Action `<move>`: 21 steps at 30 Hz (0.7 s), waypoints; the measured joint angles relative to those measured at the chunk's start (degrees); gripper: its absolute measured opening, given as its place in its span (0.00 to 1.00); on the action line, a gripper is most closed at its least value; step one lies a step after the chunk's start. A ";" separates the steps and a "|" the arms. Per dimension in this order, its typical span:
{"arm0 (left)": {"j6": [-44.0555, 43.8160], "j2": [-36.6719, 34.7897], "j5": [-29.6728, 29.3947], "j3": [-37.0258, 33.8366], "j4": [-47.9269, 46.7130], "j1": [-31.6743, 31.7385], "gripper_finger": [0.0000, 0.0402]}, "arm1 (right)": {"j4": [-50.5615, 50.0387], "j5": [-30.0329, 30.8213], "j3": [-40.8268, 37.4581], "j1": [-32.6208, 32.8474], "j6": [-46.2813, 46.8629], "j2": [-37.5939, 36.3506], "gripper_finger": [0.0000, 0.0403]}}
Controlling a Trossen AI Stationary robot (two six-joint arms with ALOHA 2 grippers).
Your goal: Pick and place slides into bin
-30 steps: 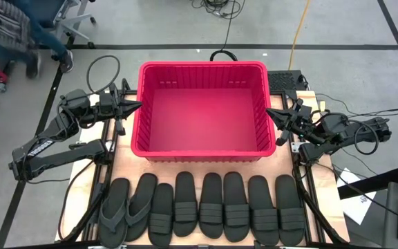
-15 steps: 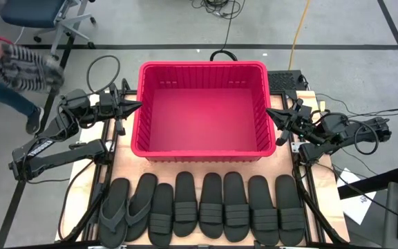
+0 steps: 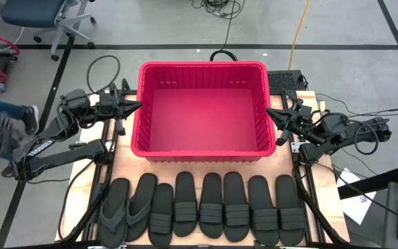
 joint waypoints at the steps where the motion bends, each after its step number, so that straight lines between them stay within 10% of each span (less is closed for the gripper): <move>1: 0.00 0.02 -0.01 0.00 0.00 -0.02 0.06 | 0.00 0.00 0.02 0.00 0.01 0.00 0.00; 21: -0.01 0.02 0.00 0.00 0.00 0.01 0.06 | 0.47 -0.16 0.00 0.01 1.68 0.00 0.00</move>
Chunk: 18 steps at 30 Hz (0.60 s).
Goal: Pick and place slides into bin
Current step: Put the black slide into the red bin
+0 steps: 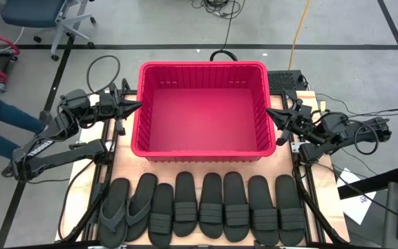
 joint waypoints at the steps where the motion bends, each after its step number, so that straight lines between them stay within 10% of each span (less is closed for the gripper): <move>1: 0.02 -0.02 0.00 0.00 0.02 -0.02 0.06 | 0.29 -0.68 0.00 -0.01 -0.46 -0.01 0.00; 7: 0.00 -0.02 0.00 0.00 0.00 0.00 0.06 | -2.86 -15.12 7.35 0.00 -14.42 2.65 0.04; 18: 0.00 0.00 0.00 0.00 0.00 -0.02 0.06 | -63.44 -25.21 47.93 -0.03 -4.69 24.65 0.28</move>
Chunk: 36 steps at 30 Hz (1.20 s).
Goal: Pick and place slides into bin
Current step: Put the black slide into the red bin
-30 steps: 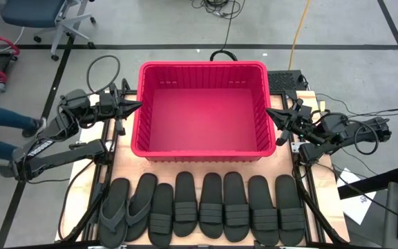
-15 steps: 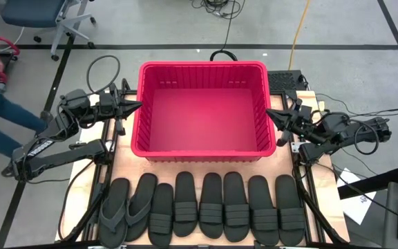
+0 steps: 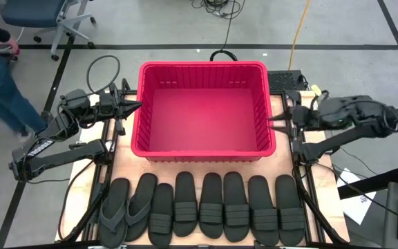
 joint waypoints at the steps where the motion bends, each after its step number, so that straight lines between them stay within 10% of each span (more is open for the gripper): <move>1: 0.00 0.00 0.00 0.00 0.00 0.00 0.06 | -3.68 -2.84 1.99 0.01 1.19 1.45 0.30; 10: 0.02 -0.02 0.00 0.00 0.00 0.02 0.06 | -16.52 -28.89 1.57 2.04 15.73 6.03 0.46; 36: 0.00 0.00 0.00 0.00 0.00 0.02 0.06 | 2.75 -51.57 -28.22 17.71 38.88 5.59 0.51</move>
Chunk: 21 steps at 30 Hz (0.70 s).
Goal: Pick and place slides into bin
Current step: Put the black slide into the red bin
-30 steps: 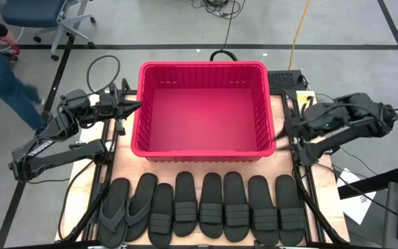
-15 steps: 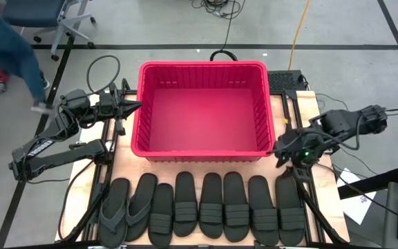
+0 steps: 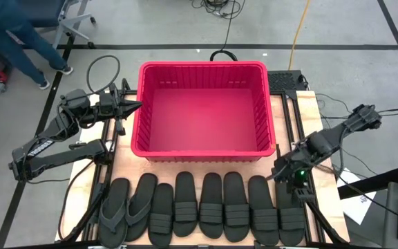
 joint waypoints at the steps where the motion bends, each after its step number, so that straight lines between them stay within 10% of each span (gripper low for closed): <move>1: 0.02 0.00 0.00 0.00 0.00 -0.02 0.06 | 1.70 -0.59 -1.56 0.75 0.83 -0.06 0.52; 21: 0.02 -0.02 0.00 0.00 0.01 -0.01 0.06 | 28.02 -1.30 -25.97 7.78 15.61 -0.59 0.52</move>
